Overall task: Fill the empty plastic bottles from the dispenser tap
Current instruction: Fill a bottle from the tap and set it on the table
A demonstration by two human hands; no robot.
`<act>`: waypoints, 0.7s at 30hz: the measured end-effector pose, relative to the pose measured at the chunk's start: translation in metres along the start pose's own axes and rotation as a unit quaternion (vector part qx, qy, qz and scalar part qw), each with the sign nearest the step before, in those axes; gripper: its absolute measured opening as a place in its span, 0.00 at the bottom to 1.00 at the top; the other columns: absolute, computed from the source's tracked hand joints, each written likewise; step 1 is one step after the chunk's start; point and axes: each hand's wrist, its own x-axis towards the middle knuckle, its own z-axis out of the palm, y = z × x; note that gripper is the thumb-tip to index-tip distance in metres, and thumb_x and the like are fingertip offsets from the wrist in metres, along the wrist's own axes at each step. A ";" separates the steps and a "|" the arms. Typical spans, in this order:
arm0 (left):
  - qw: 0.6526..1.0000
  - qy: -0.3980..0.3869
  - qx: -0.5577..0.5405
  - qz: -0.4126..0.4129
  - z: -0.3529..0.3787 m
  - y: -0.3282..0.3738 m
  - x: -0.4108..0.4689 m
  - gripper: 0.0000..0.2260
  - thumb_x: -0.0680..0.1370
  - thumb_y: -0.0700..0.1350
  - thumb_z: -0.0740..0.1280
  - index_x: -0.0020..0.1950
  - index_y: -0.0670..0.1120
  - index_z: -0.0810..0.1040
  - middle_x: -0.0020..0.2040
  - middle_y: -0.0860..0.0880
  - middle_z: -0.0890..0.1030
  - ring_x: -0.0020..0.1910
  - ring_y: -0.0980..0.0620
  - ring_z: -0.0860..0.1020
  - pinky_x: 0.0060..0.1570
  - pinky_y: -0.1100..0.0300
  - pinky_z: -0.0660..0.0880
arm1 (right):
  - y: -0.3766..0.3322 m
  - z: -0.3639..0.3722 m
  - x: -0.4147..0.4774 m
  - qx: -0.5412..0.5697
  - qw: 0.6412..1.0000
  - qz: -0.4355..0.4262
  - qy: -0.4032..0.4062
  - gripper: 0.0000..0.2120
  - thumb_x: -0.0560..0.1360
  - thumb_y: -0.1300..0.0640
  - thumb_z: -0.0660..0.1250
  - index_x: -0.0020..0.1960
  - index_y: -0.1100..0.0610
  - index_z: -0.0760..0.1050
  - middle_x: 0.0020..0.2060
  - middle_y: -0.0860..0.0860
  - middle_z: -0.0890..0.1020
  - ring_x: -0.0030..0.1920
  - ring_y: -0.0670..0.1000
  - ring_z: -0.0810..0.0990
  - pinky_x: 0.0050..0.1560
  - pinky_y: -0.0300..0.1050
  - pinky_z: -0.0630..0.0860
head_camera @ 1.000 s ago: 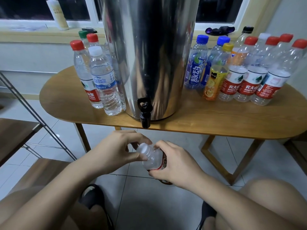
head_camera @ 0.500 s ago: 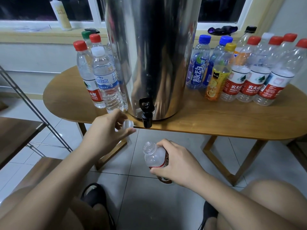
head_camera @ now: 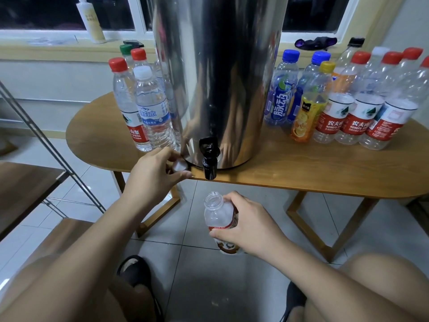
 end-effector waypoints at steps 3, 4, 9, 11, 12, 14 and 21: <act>1.000 0.025 0.005 0.012 -0.008 0.004 -0.007 0.18 0.75 0.57 0.81 0.60 0.52 0.82 0.53 0.56 0.82 0.48 0.54 0.80 0.43 0.59 0.74 | 0.001 0.000 0.000 0.004 1.000 0.005 0.000 0.33 0.63 0.31 0.80 0.62 0.39 0.71 0.56 0.36 0.81 0.54 0.43 0.81 0.56 0.48 0.81; 0.999 0.033 0.006 0.020 -0.011 0.006 -0.009 0.17 0.76 0.57 0.80 0.60 0.52 0.82 0.53 0.56 0.82 0.49 0.55 0.80 0.45 0.59 0.73 | 0.001 0.000 0.001 0.006 1.000 0.007 0.000 0.34 0.63 0.31 0.80 0.62 0.38 0.71 0.56 0.36 0.81 0.54 0.43 0.81 0.56 0.48 0.82; 0.997 0.046 -0.055 0.043 -0.027 0.029 -0.018 0.12 0.78 0.54 0.79 0.59 0.54 0.83 0.50 0.62 0.83 0.51 0.61 0.81 0.47 0.73 0.71 | 0.001 0.001 0.003 0.011 1.000 0.012 -0.005 0.35 0.63 0.30 0.79 0.64 0.39 0.71 0.56 0.38 0.82 0.55 0.44 0.82 0.55 0.50 0.84; 0.993 0.045 -0.098 0.057 -0.034 0.040 -0.020 0.12 0.79 0.54 0.78 0.60 0.54 0.83 0.52 0.60 0.85 0.53 0.59 0.83 0.47 0.74 0.71 | 0.000 0.002 0.005 0.009 1.000 0.012 -0.003 0.36 0.63 0.30 0.80 0.65 0.38 0.70 0.57 0.39 0.82 0.56 0.45 0.82 0.55 0.50 0.84; 0.989 0.043 -0.121 0.069 -0.037 0.045 -0.021 0.13 0.79 0.54 0.78 0.62 0.54 0.83 0.52 0.59 0.86 0.55 0.57 0.84 0.48 0.74 0.71 | -0.001 0.002 0.005 0.010 1.000 0.013 -0.002 0.36 0.64 0.30 0.80 0.65 0.39 0.71 0.58 0.39 0.82 0.56 0.44 0.81 0.56 0.50 0.83; 0.982 0.037 -0.156 0.096 -0.042 0.056 -0.024 0.15 0.79 0.53 0.78 0.64 0.53 0.82 0.53 0.58 0.86 0.56 0.55 0.84 0.50 0.73 0.71 | -0.003 0.002 0.007 0.014 1.000 0.021 -0.002 0.35 0.64 0.33 0.82 0.66 0.39 0.71 0.58 0.39 0.82 0.56 0.45 0.81 0.57 0.49 0.83; 0.975 0.084 -0.108 0.176 -0.041 0.074 -0.020 0.15 0.79 0.47 0.80 0.63 0.49 0.83 0.50 0.58 0.81 0.51 0.60 0.79 0.50 0.69 0.70 | -0.007 0.006 0.012 0.029 0.999 0.027 0.021 0.32 0.66 0.38 0.84 0.64 0.43 0.73 0.56 0.40 0.83 0.54 0.46 0.81 0.52 0.45 0.80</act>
